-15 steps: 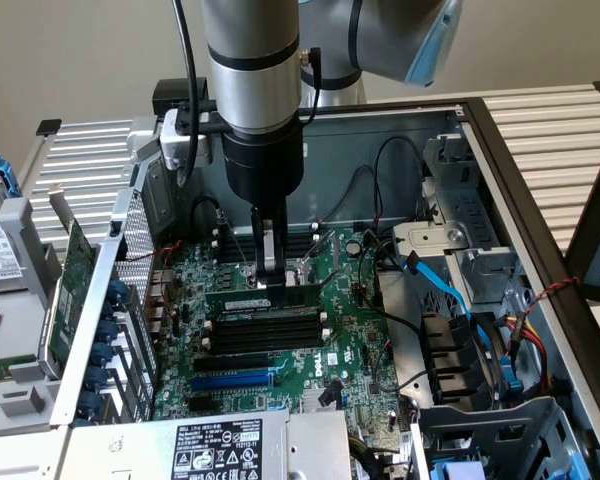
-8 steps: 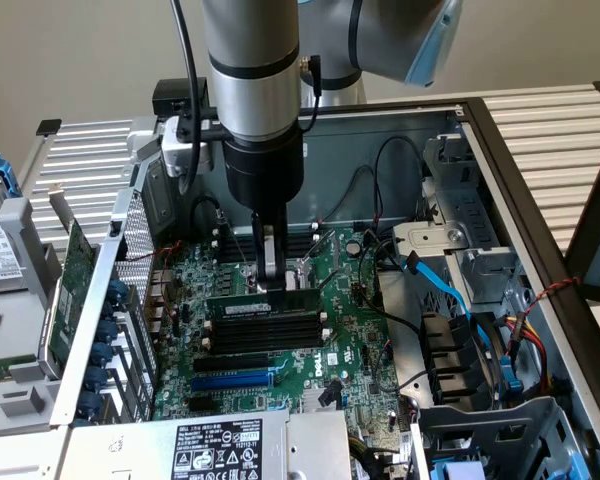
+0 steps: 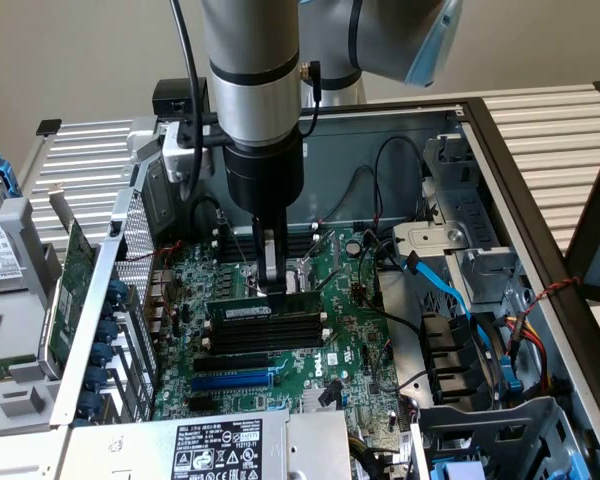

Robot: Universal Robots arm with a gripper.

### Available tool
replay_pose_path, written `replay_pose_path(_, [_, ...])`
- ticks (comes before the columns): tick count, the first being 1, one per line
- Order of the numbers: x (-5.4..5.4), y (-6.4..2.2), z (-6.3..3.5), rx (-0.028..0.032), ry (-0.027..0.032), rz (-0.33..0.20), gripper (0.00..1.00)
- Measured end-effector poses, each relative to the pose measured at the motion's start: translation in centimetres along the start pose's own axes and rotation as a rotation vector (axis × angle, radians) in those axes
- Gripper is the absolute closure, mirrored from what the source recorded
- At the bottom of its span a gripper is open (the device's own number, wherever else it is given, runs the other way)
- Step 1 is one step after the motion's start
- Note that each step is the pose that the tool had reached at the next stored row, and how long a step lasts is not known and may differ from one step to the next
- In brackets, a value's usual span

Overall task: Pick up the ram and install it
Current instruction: 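Insert the ram into the slot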

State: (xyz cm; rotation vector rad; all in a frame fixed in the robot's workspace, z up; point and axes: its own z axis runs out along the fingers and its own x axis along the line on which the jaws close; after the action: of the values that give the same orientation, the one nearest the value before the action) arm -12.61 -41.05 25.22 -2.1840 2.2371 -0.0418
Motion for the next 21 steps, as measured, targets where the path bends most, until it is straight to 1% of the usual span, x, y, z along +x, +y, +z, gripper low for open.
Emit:
replay_pose_path(4, [0.02,-0.01,0.07,-0.0013,0.0001,-0.001,0.88])
replay_pose_path(6, [0.02,-0.04,0.09,-0.0035,-0.0011,-0.001,0.88])
replay_pose_path(10, [0.05,-0.08,0.12,-0.0059,-0.003,-0.001,0.88])
replay_pose_path(12, [0.07,-0.1,0.11,-0.0081,-0.0029,-0.001,0.88])
replay_pose_path(21, [0.21,-0.11,0.3,-0.0089,-0.0025,-0.001,0.88])
